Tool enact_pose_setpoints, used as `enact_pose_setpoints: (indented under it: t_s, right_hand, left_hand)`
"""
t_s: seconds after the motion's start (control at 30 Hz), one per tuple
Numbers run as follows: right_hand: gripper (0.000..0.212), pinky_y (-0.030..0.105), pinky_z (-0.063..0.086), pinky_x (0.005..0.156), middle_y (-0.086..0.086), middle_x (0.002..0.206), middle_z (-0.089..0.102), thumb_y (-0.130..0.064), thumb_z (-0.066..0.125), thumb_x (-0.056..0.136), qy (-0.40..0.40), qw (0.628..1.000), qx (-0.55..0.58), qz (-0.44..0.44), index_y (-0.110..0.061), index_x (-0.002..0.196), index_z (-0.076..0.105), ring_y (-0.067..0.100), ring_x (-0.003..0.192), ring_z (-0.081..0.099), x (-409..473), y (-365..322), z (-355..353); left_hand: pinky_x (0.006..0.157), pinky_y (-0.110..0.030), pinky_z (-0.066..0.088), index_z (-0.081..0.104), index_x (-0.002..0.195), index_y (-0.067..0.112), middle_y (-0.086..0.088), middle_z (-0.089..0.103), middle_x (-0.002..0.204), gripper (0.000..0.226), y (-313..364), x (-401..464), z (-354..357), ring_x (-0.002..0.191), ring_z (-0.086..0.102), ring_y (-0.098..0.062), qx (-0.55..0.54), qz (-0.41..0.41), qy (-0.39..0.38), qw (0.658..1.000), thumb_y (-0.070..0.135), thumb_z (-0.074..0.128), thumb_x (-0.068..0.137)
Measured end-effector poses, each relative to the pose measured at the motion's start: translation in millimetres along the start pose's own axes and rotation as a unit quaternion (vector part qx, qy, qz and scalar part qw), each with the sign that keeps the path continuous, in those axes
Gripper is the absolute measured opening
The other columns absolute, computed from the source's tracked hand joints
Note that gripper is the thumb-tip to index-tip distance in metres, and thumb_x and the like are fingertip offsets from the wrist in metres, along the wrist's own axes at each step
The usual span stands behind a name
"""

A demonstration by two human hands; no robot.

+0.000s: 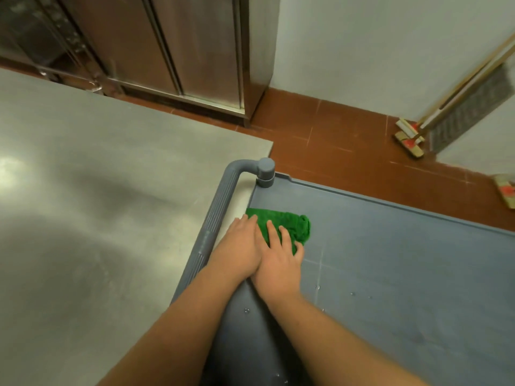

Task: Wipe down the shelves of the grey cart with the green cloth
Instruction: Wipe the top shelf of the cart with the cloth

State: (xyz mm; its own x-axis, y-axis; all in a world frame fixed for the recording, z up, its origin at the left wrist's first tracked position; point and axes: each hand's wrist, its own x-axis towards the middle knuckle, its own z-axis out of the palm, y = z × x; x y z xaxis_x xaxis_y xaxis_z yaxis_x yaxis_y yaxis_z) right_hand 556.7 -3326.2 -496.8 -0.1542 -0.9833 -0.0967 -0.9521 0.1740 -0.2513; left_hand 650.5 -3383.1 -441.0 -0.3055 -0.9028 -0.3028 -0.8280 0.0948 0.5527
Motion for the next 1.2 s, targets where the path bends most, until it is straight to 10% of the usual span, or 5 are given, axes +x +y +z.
enact_pose_setpoints:
  t_s: [0.43,1.2]
  right_hand:
    - [0.075,0.051,0.039,0.109,0.001,0.149,0.05,-0.033,0.071,0.065,0.035,0.998,-0.006,0.052,-0.02,0.138,0.057,0.023,0.139,0.045,-45.6,108.9,-26.5]
    - [0.074,0.046,0.014,0.124,-0.001,0.163,0.026,-0.03,0.059,0.084,0.063,0.971,0.027,0.229,-0.021,0.153,0.035,0.021,0.152,0.014,-178.7,562.6,-133.9]
  left_hand:
    - [0.121,-0.036,0.014,0.027,0.15,0.012,-0.016,0.019,0.159,0.062,75.6,-2.7,43.0,0.148,0.016,-0.029,0.054,0.03,-0.045,0.997,0.011,0.041,0.09]
    - [0.121,-0.033,0.013,0.025,0.152,0.013,-0.015,0.02,0.159,0.065,395.4,-31.9,302.0,0.147,0.018,-0.027,0.13,0.143,-0.141,0.971,0.013,0.045,0.09]
